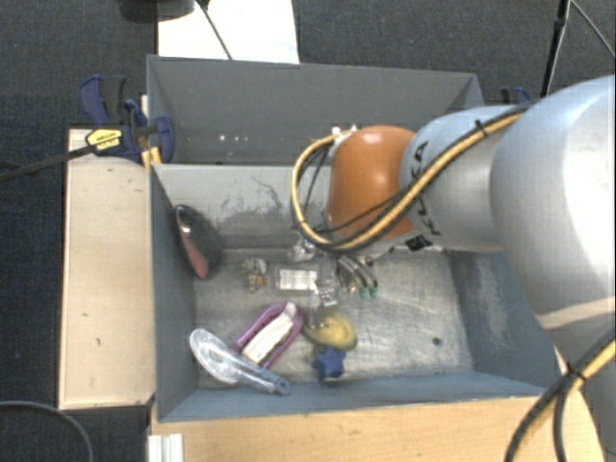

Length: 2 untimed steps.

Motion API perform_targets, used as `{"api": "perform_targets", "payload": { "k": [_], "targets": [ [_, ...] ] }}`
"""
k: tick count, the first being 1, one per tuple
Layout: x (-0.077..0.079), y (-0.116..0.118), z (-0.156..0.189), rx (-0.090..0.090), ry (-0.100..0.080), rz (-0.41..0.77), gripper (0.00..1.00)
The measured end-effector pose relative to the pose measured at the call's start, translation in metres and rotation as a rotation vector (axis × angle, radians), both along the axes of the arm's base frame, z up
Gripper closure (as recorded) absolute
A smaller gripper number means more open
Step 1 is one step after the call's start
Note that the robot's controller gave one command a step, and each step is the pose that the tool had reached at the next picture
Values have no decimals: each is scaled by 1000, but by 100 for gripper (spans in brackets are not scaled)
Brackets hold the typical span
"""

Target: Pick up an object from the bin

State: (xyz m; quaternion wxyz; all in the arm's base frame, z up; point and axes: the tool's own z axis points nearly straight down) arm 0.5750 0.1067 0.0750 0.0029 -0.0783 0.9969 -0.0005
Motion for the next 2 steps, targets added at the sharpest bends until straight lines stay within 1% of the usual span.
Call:
{"api": "perform_targets", "payload": {
  "k": [1, 2],
  "targets": [
    [1, 0, 1, 2, -2, 0, 100],
    [-7, -18, 146, 2, -5, -1, 100]
  ]
}}
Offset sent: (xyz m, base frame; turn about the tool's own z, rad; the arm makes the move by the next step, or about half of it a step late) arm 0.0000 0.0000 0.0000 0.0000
